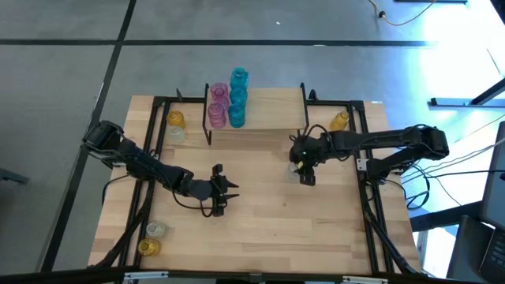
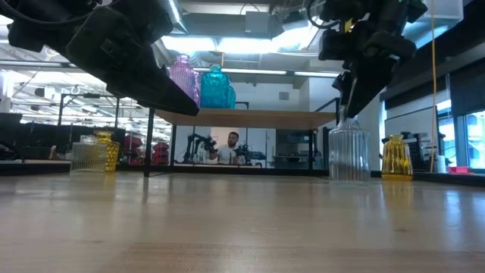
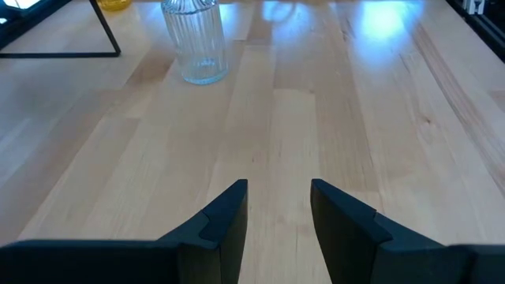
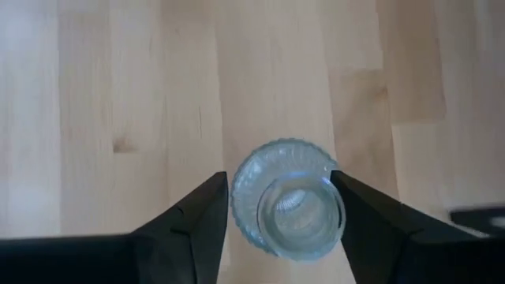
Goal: Sort vases onto shelf
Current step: Put the top right transparent flower vase on the shelf
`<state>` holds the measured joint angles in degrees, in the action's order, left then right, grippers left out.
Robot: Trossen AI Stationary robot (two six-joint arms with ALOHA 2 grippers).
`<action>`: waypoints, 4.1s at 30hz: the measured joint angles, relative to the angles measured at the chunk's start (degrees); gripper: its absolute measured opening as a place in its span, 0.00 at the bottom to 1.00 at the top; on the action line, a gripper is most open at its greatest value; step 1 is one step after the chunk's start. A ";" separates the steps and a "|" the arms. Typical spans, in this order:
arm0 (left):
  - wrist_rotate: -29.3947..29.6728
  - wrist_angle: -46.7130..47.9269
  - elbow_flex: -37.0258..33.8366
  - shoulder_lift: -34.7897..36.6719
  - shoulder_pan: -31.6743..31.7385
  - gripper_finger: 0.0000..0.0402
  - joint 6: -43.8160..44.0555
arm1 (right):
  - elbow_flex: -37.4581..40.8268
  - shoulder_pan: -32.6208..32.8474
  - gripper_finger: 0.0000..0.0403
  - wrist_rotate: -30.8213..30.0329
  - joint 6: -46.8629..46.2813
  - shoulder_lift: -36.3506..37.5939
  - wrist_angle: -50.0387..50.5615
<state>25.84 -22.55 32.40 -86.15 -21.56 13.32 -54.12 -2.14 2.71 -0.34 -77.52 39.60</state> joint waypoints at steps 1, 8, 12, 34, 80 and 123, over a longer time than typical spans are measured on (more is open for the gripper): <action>-0.01 0.06 0.00 0.00 -0.05 0.33 0.02 | 0.87 0.01 0.50 -0.10 0.53 0.47 -1.67; -0.01 0.56 0.00 0.00 -0.24 0.33 0.02 | 11.73 -0.12 0.49 -0.12 0.62 7.04 -15.75; -0.01 0.55 0.00 0.00 -0.24 0.33 0.02 | 17.41 -0.08 0.49 -0.12 0.44 11.46 -23.40; 0.01 0.48 0.00 0.00 -0.20 0.33 0.02 | 26.15 -0.09 0.26 -2.43 -0.72 13.58 -37.22; 0.05 0.13 0.00 0.00 -0.22 0.33 0.00 | -16.40 -2.18 0.25 -11.84 11.21 4.05 -16.16; 0.48 0.44 0.01 0.00 -0.21 0.33 -0.46 | -43.40 -31.27 0.26 5.53 11.32 -30.32 -21.64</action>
<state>26.31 -22.10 32.41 -86.15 -21.77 12.86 -97.52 -33.41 8.24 10.98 -107.83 17.96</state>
